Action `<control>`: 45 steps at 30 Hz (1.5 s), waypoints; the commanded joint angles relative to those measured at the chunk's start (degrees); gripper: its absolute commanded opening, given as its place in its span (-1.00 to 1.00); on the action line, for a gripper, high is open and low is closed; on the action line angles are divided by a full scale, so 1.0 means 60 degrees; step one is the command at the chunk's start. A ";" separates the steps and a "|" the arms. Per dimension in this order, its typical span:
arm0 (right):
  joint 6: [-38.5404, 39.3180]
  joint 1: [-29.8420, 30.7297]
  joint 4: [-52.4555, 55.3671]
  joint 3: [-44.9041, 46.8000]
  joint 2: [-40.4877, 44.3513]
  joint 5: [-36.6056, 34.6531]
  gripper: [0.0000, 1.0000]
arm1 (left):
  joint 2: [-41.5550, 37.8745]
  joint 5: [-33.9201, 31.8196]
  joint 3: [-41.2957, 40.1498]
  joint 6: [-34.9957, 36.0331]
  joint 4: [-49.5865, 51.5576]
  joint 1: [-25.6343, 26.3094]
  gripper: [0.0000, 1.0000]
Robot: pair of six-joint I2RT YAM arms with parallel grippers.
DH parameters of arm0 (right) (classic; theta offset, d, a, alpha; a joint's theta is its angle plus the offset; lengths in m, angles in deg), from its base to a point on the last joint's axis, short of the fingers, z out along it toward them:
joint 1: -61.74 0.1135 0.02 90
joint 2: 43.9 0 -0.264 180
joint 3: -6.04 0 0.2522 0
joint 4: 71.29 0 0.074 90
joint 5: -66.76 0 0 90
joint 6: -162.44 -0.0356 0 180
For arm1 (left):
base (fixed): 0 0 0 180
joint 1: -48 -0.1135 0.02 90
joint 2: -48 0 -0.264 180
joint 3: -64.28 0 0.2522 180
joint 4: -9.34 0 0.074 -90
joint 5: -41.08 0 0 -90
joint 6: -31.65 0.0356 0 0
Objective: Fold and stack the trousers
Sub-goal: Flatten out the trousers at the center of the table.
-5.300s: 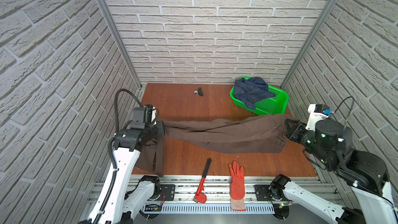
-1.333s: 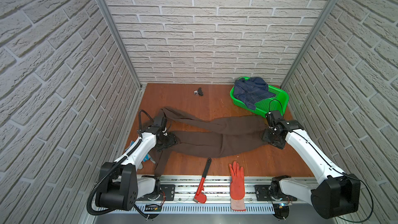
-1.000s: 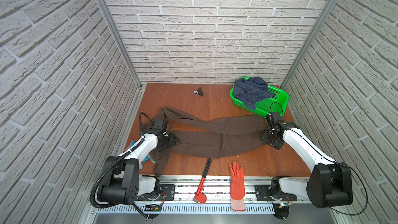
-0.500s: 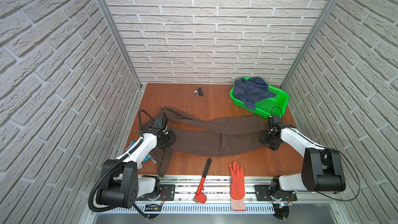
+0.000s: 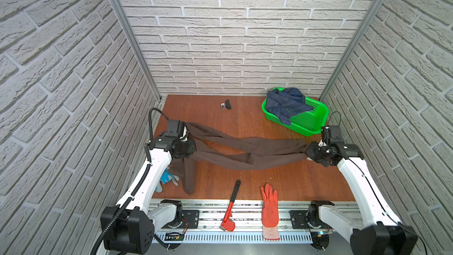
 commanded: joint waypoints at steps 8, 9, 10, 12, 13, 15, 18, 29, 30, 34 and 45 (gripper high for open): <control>-0.0311 0.0623 0.0157 -0.2376 -0.3679 -0.0283 -0.77 | 0.4956 0.0413 0.3628 0.0918 -0.0358 -0.0233 -0.61; -0.0313 0.0650 0.0050 -0.2465 -0.4036 -0.0311 -0.73 | 0.5370 0.0465 0.3896 0.0904 -0.0353 -0.0233 -0.42; -0.0300 0.0675 -0.0074 -0.2540 -0.4388 -0.0322 -0.66 | 0.5743 0.0488 0.4130 0.0878 -0.0369 -0.0233 -0.23; -0.0213 0.0711 -0.0117 -0.2689 -0.4838 -0.0167 -0.46 | 0.6175 0.0524 0.4415 0.0846 -0.0417 -0.0233 -0.07; -0.0165 0.0734 -0.0090 -0.2726 -0.4875 -0.0116 -0.36 | 0.6189 0.0528 0.4464 0.0832 -0.0442 -0.0231 0.04; -0.0110 0.0776 -0.0016 -0.2676 -0.4593 -0.0227 -0.20 | 0.5892 0.0345 0.4403 0.0802 -0.0464 -0.0233 0.22; -0.0053 0.0760 0.0470 -0.2650 -0.3951 -0.0771 -0.05 | 0.4956 0.0033 0.4134 0.0838 -0.0350 -0.0317 0.37; 0.0104 0.0279 0.1495 -0.2306 -0.3106 -0.1208 0.01 | 0.0984 -0.0054 0.0970 0.0836 0.0185 -0.1026 0.46; 0.0036 0.0279 0.1581 -0.2239 -0.3059 -0.1180 0.02 | 0.0738 -0.0026 0.0688 0.0834 0.0211 -0.1053 0.47; -0.0374 0.0264 0.2153 -0.1907 -0.2652 -0.1174 0.04 | -0.0087 0.0363 -0.0472 0.0494 0.0125 -0.1097 0.51; -0.0991 0.0263 0.2562 -0.0556 -0.0946 -0.0577 0.05 | -0.1209 0.0417 -0.3039 -0.1566 -0.0914 0.0582 0.61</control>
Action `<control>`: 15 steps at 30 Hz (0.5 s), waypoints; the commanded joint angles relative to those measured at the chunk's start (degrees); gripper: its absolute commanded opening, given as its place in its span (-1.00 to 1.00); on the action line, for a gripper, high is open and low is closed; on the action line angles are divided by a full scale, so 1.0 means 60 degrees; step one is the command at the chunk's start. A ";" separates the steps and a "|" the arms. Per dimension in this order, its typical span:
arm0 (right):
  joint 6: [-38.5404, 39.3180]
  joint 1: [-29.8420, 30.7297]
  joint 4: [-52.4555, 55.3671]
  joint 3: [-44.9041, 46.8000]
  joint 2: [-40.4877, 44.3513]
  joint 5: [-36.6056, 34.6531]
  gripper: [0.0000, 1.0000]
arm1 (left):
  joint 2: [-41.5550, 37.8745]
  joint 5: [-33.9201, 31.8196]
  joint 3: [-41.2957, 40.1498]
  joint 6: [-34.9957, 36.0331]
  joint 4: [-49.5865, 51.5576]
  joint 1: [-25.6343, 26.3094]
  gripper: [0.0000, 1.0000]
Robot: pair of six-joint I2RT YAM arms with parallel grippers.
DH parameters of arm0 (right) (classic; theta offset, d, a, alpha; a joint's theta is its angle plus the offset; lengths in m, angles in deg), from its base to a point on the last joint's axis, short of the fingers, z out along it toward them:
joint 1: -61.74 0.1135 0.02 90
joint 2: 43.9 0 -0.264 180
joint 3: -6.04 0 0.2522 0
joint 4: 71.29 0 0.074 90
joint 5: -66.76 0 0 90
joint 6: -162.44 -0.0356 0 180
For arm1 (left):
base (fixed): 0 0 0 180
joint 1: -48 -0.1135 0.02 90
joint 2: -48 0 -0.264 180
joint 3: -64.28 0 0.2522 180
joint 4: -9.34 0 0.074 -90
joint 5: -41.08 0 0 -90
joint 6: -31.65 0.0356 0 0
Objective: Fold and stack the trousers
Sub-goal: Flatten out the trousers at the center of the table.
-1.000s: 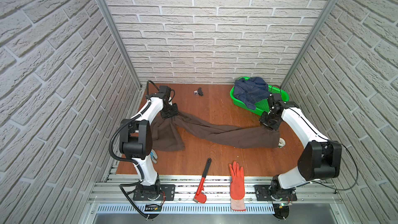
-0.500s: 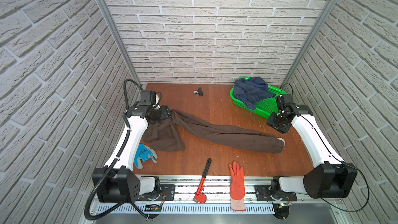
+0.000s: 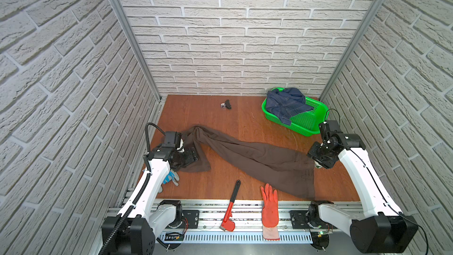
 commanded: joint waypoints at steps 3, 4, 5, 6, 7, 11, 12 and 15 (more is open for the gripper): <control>-0.0147 -0.0034 0.0082 0.0469 0.0140 0.0291 0.05 | 0.0457 -0.0532 -0.0545 -0.1176 -0.1081 0.1287 0.61; -0.0132 -0.0031 0.0024 0.0550 0.0136 0.0302 0.04 | 0.0669 -0.0668 -0.0659 -0.1254 -0.1315 0.1455 0.61; -0.0123 -0.0024 -0.0006 0.0607 0.0148 0.0317 0.04 | 0.0885 -0.0711 -0.0733 -0.1297 -0.1516 0.1558 0.61; -0.0090 -0.0035 -0.0047 0.0654 0.0140 0.0339 0.04 | 0.1166 -0.0798 -0.0803 -0.1336 -0.1735 0.1667 0.61; -0.0082 -0.0026 -0.0075 0.0684 0.0158 0.0353 0.04 | 0.1456 -0.0959 -0.0860 -0.1352 -0.1935 0.1755 0.60; -0.0086 -0.0027 -0.0214 0.0842 0.0195 0.0521 0.04 | 0.2576 -0.1239 -0.0831 -0.1265 -0.2571 0.1883 0.49; -0.0088 -0.0020 -0.0246 0.0882 0.0206 0.0568 0.04 | 0.2875 -0.1261 -0.0802 -0.1229 -0.2721 0.1906 0.43; -0.0046 -0.0027 -0.0256 0.0978 0.0214 0.0650 0.04 | 0.3422 -0.1246 -0.0482 -0.1057 -0.2712 0.1941 -0.10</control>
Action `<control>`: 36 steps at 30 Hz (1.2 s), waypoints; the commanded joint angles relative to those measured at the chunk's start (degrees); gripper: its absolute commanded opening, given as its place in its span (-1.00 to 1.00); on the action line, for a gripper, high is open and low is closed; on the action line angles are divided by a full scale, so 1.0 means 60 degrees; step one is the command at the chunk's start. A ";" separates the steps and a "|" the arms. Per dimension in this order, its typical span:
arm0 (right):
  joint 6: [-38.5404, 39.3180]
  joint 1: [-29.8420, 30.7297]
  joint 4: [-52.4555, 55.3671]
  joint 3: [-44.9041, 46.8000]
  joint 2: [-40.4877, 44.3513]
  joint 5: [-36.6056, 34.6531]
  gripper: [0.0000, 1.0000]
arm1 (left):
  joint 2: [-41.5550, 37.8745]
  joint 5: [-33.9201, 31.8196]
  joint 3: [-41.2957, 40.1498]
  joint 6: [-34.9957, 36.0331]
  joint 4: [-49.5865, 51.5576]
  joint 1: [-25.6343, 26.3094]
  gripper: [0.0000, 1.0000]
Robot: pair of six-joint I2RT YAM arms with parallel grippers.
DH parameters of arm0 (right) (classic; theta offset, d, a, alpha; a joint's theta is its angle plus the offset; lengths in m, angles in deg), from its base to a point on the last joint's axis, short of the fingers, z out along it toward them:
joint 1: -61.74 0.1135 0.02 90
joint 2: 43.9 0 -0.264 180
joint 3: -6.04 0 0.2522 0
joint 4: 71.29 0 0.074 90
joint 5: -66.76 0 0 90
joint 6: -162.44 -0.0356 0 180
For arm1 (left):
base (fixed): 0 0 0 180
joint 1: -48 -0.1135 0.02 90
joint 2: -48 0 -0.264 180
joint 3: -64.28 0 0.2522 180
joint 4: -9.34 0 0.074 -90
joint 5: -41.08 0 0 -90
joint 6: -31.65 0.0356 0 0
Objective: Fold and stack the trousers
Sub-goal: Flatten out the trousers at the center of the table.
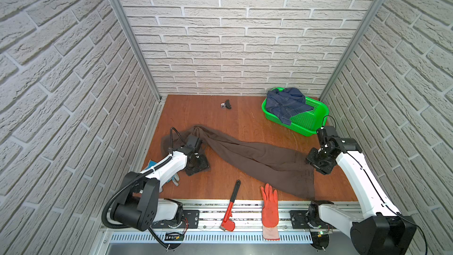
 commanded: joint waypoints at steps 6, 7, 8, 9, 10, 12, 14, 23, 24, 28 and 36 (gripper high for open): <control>-0.0082 -0.0026 0.0050 0.0238 0.0332 0.0255 0.04 | -0.1363 -0.1775 0.1959 0.0819 0.1991 0.0057 -1.00; -0.0111 -0.0034 0.0104 0.0280 0.0370 0.0291 0.05 | -0.1727 -0.2109 0.2581 0.1012 0.2591 -0.0035 -1.00; -0.0128 -0.0035 0.0121 0.0309 0.0393 0.0320 0.05 | -0.2005 -0.2406 0.3003 0.1204 0.3075 -0.0174 -1.00; -0.0161 -0.0031 0.0154 0.0349 0.0437 0.0373 0.05 | -0.2247 -0.2646 0.3575 0.1446 0.3567 -0.0402 -1.00; -0.0192 -0.0026 0.0195 0.0395 0.0484 0.0410 0.05 | -0.2479 -0.2811 0.4110 0.1659 0.3999 -0.0719 -1.00; -0.0245 -0.0030 0.0282 0.0444 0.0577 0.0465 0.06 | -0.2769 -0.2921 0.4964 0.2151 0.4550 -0.1465 -1.00; -0.0259 -0.0022 0.0388 0.0499 0.0696 0.0506 0.06 | -0.2927 -0.2945 0.5626 0.2596 0.4902 -0.2298 -1.00; -0.0136 -0.0028 0.0902 0.1146 0.1116 0.1036 0.08 | -0.2498 -0.1997 0.6391 0.3286 0.4690 -0.4260 -1.00; -0.0145 -0.0024 0.1002 0.1252 0.1174 0.1051 0.08 | -0.2479 -0.2047 0.6379 0.3289 0.4633 -0.4307 -1.00; -0.0203 -0.0020 0.1312 0.1672 0.1542 0.1210 0.07 | -0.2487 -0.2190 0.6413 0.3384 0.4525 -0.4734 -1.00; -0.0625 0.0228 0.1273 0.2777 0.2048 0.1907 0.07 | -0.2406 -0.1944 0.6187 0.3395 0.4226 -0.5002 -1.00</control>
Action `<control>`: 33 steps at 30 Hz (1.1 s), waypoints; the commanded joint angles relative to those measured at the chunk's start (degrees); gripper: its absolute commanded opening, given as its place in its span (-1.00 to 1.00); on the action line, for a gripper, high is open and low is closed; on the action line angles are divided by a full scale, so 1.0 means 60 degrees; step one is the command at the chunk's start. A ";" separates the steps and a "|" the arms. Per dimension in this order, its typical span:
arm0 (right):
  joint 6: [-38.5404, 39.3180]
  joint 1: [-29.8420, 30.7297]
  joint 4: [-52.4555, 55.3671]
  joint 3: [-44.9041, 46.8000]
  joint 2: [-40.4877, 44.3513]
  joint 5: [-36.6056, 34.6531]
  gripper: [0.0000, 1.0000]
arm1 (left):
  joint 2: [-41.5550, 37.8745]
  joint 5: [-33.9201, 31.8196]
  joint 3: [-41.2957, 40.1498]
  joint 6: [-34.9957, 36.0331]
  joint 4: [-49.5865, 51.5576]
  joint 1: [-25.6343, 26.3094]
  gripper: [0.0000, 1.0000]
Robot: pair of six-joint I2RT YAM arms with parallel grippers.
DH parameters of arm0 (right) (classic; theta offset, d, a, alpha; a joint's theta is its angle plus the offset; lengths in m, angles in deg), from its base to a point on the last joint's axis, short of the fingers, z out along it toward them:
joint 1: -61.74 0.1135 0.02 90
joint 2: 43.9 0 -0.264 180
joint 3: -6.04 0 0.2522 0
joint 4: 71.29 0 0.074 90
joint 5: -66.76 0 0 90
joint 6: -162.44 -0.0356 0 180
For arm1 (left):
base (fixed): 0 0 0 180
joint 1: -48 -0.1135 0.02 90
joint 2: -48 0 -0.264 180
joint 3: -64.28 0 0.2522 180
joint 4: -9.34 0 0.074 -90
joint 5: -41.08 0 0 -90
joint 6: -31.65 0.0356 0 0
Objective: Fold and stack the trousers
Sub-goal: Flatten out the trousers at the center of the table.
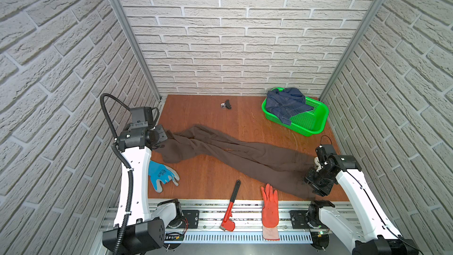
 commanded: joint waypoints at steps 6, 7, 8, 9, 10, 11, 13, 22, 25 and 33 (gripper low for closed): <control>-0.1069 0.1014 -0.0922 0.1213 -0.0252 0.0558 0.07 | -0.0084 0.0325 -0.0322 0.0047 -0.0545 -0.0088 -1.00; -0.1210 0.1194 -0.1123 0.1309 -0.0376 0.0552 0.07 | -0.0095 0.0336 -0.0336 0.0055 -0.0553 -0.0082 -1.00; -0.1350 0.1366 -0.1327 0.1397 -0.0514 0.0550 0.08 | -0.0088 0.0352 -0.0337 0.0047 -0.0567 -0.0084 -1.00; -0.1435 0.1494 -0.1518 0.1476 -0.0639 0.0552 0.08 | -0.0097 0.0365 -0.0348 0.0055 -0.0575 -0.0096 -1.00; -0.1550 0.1625 -0.1719 0.1557 -0.0793 0.0526 0.08 | -0.0105 0.0362 -0.0352 0.0058 -0.0589 -0.0107 -1.00; -0.1644 0.1729 -0.1950 0.1653 -0.0944 0.0528 0.08 | -0.0102 0.0375 -0.0345 0.0074 -0.0603 -0.0103 -1.00; -0.1793 0.1886 -0.2362 0.1828 -0.1246 0.0531 0.08 | -0.0096 0.0417 -0.0366 0.0072 -0.0626 -0.0111 -1.00; -0.2015 0.2032 -0.3878 0.2049 -0.2357 -0.0054 -0.09 | -0.0125 0.0468 -0.0456 0.0148 -0.0732 -0.0144 -1.00; -0.1951 0.2047 -0.3843 0.1675 -0.2303 -0.0475 -0.67 | -0.0110 0.0540 -0.0493 0.0148 -0.0835 -0.0158 -1.00; -0.1638 0.2162 -0.2026 -0.1069 -0.0758 -0.1541 -0.89 | -0.0019 0.0516 -0.0145 0.0463 -0.0716 -0.0348 -1.00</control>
